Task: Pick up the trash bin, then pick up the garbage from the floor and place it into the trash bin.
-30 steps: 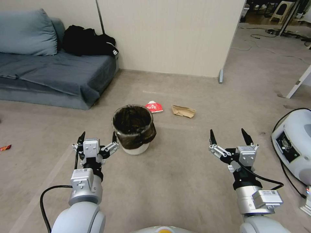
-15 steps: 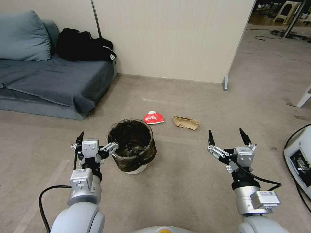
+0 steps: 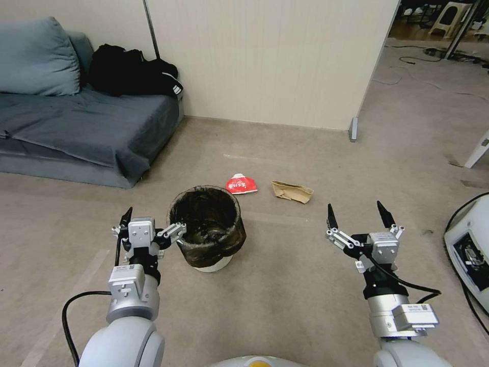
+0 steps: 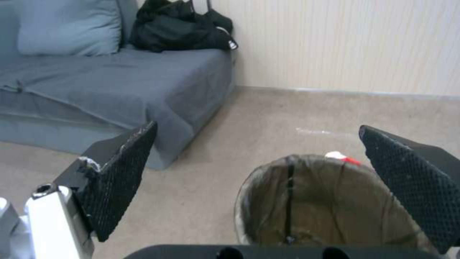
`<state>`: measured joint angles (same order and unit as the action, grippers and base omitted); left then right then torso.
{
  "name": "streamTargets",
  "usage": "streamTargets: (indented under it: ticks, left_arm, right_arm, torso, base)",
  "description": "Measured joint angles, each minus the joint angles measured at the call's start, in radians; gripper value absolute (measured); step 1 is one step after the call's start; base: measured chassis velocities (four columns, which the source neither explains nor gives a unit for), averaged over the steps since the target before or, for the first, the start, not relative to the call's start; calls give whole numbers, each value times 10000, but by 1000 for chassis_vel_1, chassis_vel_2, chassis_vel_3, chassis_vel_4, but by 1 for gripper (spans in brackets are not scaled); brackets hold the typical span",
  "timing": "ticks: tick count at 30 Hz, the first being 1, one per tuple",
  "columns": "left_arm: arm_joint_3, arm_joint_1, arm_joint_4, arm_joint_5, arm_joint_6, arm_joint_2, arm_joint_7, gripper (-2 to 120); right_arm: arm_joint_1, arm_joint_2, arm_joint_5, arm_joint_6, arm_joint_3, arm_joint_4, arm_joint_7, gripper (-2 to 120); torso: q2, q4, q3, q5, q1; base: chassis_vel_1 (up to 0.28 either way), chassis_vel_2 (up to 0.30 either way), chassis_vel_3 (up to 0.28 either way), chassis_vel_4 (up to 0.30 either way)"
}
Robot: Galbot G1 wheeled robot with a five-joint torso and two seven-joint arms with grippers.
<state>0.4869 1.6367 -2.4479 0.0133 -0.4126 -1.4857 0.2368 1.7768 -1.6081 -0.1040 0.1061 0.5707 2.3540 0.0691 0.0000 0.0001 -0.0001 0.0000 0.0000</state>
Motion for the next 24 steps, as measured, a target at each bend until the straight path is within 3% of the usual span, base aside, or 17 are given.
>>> streamTargets:
  ticks: [4, 7, 8, 10, 18, 24]
  left_arm:
    - [143, -627, 267, -828, -314, 369, 208, 100]
    - [154, -1740, 835, -2706, -1410, 1007, 1215, 100]
    - [154, -1740, 835, -2706, -1410, 1007, 1215, 100]
    - [68, -2612, 1340, -3719, -2248, 1342, 1847, 100]
    - [-18, -3995, 2958, -5043, -3175, 1566, 2619, 100]
    - [-82, -4504, 3628, -5651, -3288, 1534, 3070, 100]
  right_arm:
    - [-9, 0, -13, 13, 3, -7, 0, 100]
    - [-44, 0, -93, 88, 11, -66, 0, 100]
    - [-44, 0, -93, 88, 11, -66, 0, 100]
    - [-80, 2, -166, 142, 24, -125, 0, 100]
    - [-121, 1, -244, 171, 32, -243, 11, 100]
    - [-163, 0, -316, 183, 40, -368, 38, 100]
  torso:
    - [0, -1, 0, 1, 0]
    - [0, -3, 1, -2, 0]
    - [0, -3, 1, -2, 0]
    - [0, -2, 1, -3, 0]
    - [0, 0, 1, -2, 0]
    - [0, -1, 1, -2, 0]
  base:
    - [0, 0, 0, 0]
    - [0, 0, 0, 0]
    - [0, 0, 0, 0]
    - [0, 0, 0, 0]
    - [0, 0, 0, 0]
    - [0, 0, 0, 0]
